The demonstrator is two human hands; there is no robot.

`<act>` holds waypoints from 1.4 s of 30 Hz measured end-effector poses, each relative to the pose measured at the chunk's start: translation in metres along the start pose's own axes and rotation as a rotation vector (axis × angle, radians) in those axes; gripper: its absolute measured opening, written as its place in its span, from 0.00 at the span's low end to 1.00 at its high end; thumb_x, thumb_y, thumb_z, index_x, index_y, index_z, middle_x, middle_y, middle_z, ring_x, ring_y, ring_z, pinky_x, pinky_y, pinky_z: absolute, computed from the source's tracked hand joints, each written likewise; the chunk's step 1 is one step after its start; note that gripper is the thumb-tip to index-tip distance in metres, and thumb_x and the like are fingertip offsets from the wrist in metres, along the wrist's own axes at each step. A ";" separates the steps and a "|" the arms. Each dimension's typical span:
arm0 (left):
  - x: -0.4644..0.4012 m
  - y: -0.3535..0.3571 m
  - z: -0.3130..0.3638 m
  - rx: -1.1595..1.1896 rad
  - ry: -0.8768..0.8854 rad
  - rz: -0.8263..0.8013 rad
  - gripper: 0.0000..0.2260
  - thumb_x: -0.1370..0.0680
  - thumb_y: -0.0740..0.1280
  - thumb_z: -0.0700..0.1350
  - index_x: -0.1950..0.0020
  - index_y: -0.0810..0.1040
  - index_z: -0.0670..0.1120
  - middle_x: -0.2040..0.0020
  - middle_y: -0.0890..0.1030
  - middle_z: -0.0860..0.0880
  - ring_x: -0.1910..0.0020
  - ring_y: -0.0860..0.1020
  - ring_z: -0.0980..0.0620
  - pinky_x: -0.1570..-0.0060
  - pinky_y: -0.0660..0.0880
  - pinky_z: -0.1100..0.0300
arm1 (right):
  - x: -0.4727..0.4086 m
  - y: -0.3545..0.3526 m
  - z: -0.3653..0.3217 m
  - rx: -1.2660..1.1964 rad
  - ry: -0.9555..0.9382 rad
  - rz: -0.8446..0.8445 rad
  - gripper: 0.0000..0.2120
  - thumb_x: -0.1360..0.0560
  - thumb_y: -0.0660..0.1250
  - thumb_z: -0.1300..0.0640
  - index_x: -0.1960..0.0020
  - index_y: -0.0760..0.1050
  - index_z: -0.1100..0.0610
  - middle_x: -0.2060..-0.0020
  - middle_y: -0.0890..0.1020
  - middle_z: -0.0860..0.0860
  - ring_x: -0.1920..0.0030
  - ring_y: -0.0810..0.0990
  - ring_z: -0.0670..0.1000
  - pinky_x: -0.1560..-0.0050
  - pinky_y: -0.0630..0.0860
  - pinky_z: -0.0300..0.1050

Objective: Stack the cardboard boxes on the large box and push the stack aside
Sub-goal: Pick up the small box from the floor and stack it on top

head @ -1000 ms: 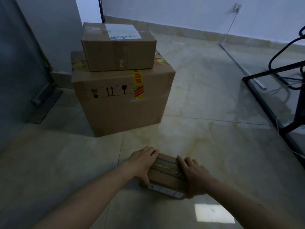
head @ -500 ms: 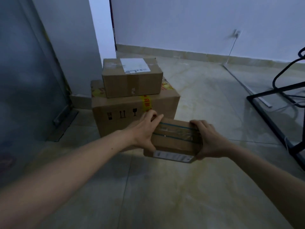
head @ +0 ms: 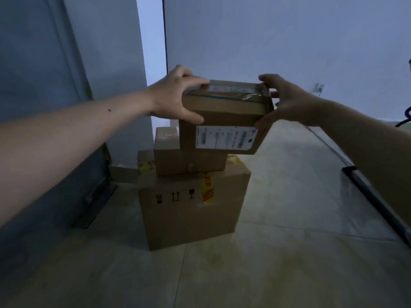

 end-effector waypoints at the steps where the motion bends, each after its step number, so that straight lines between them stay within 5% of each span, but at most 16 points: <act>1: -0.005 -0.008 -0.010 -0.012 -0.026 -0.003 0.42 0.35 0.75 0.59 0.25 0.62 0.52 0.30 0.63 0.42 0.31 0.64 0.43 0.35 0.64 0.55 | -0.014 0.003 -0.004 -0.039 0.003 -0.007 0.52 0.39 0.79 0.66 0.23 0.54 0.55 0.27 0.64 0.51 0.28 0.64 0.55 0.39 0.71 0.48; 7: -0.020 -0.008 -0.063 -0.055 -0.165 -0.020 0.40 0.32 0.75 0.55 0.24 0.61 0.52 0.31 0.62 0.42 0.30 0.63 0.43 0.33 0.62 0.55 | -0.090 0.033 -0.014 -0.085 0.012 -0.069 0.50 0.38 0.76 0.71 0.23 0.54 0.57 0.26 0.64 0.54 0.28 0.65 0.58 0.34 0.71 0.52; 18: -0.050 0.021 -0.121 -0.025 -0.280 -0.161 0.43 0.35 0.65 0.64 0.23 0.57 0.52 0.30 0.62 0.43 0.31 0.63 0.44 0.38 0.62 0.57 | -0.170 0.059 0.010 -0.100 0.078 -0.178 0.45 0.34 0.74 0.69 0.23 0.55 0.57 0.27 0.64 0.54 0.29 0.65 0.61 0.29 0.64 0.63; 22: -0.054 0.026 -0.119 0.016 -0.286 -0.232 0.41 0.34 0.63 0.64 0.25 0.59 0.48 0.30 0.65 0.43 0.34 0.66 0.46 0.40 0.66 0.56 | -0.177 0.069 0.013 -0.036 0.102 -0.239 0.33 0.35 0.75 0.64 0.33 0.66 0.55 0.38 0.76 0.54 0.34 0.70 0.60 0.31 0.65 0.67; 26: -0.054 0.030 -0.115 0.030 -0.284 -0.176 0.41 0.34 0.67 0.63 0.26 0.60 0.46 0.32 0.67 0.42 0.36 0.69 0.45 0.42 0.69 0.55 | -0.180 0.075 0.014 -0.048 0.079 -0.242 0.35 0.40 0.77 0.62 0.37 0.67 0.55 0.43 0.80 0.56 0.38 0.75 0.60 0.35 0.70 0.64; 30: -0.047 0.032 -0.114 0.067 -0.324 -0.052 0.48 0.33 0.73 0.61 0.22 0.49 0.48 0.22 0.55 0.43 0.26 0.60 0.43 0.31 0.63 0.50 | -0.173 0.076 0.017 -0.164 0.064 -0.204 0.48 0.34 0.74 0.69 0.23 0.51 0.54 0.38 0.72 0.51 0.38 0.72 0.56 0.45 0.73 0.45; 34: -0.024 0.035 -0.119 0.196 -0.456 0.093 0.60 0.41 0.73 0.65 0.22 0.38 0.51 0.20 0.44 0.49 0.22 0.49 0.46 0.27 0.55 0.48 | -0.157 0.073 0.035 -0.325 0.046 -0.094 0.56 0.35 0.77 0.61 0.21 0.42 0.49 0.21 0.52 0.55 0.23 0.53 0.60 0.28 0.58 0.58; 38: 0.019 0.046 -0.132 0.066 -0.589 -0.130 0.67 0.47 0.71 0.69 0.23 0.35 0.46 0.21 0.38 0.47 0.22 0.43 0.46 0.24 0.48 0.49 | -0.125 0.074 0.074 -0.264 0.133 -0.033 0.61 0.45 0.77 0.43 0.22 0.46 0.46 0.20 0.47 0.52 0.22 0.48 0.60 0.27 0.54 0.62; 42: 0.062 0.079 -0.136 -0.180 -0.567 -0.474 0.65 0.43 0.68 0.72 0.24 0.32 0.43 0.22 0.34 0.44 0.22 0.37 0.45 0.24 0.44 0.48 | -0.090 0.099 0.131 -0.160 0.363 -0.080 0.56 0.42 0.70 0.33 0.22 0.48 0.48 0.20 0.49 0.55 0.22 0.52 0.61 0.27 0.54 0.63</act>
Point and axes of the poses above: each hand's wrist, its own x-axis away from the middle knuckle, its own y-axis out of the palm, z = x × y, the point moved 1 cm from there along -x, towards the middle knuckle
